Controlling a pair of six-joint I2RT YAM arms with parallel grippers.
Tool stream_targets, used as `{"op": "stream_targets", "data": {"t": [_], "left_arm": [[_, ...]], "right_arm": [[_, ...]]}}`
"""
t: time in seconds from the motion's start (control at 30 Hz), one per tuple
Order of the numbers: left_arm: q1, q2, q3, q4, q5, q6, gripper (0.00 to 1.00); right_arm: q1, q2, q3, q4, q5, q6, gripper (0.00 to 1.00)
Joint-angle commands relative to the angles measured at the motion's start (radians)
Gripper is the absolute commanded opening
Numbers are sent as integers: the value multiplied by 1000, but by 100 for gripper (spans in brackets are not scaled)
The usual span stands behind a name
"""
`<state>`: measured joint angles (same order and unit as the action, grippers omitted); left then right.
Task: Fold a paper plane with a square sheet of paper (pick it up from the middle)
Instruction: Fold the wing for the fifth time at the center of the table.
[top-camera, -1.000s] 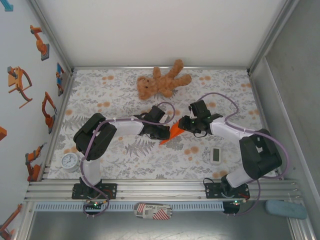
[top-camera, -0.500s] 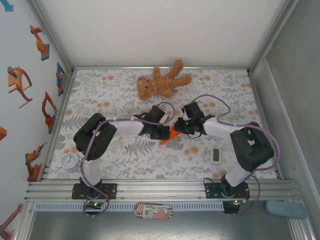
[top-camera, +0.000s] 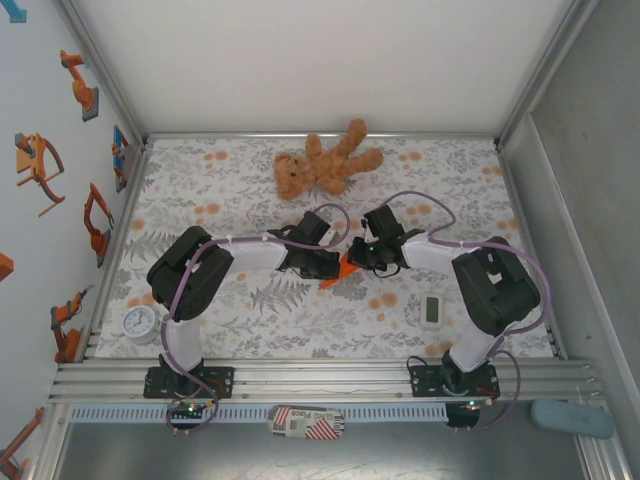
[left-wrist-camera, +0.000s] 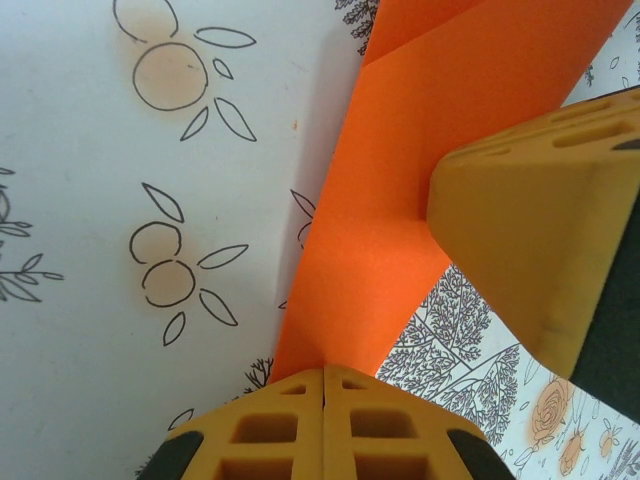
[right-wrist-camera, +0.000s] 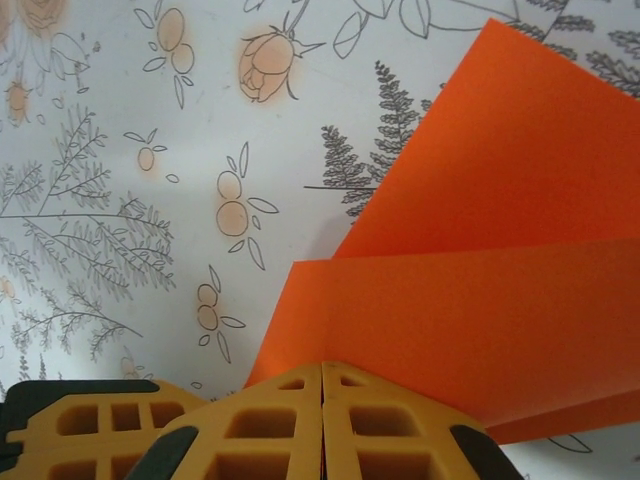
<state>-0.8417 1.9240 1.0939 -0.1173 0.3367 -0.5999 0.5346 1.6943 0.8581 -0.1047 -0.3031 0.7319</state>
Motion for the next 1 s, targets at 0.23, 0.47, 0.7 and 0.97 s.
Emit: {"op": "stream_targets", "data": {"t": [0.23,0.47,0.7,0.97], "left_arm": [[7,30,-3,-66,-24,-19,5],[6,7,20,-68,-13,-24,5],[7,-84,17,-34,6,-24,8],[10,-72,15,15,-11,-51,9]], "right_arm": [[5,27,1,-32,58,-29,7],[-5,47,-26,-23,33,-89,7],[-14,56,-54,20,-51,-175,6],[-12,81,-46,91,-156,-185,5]]}}
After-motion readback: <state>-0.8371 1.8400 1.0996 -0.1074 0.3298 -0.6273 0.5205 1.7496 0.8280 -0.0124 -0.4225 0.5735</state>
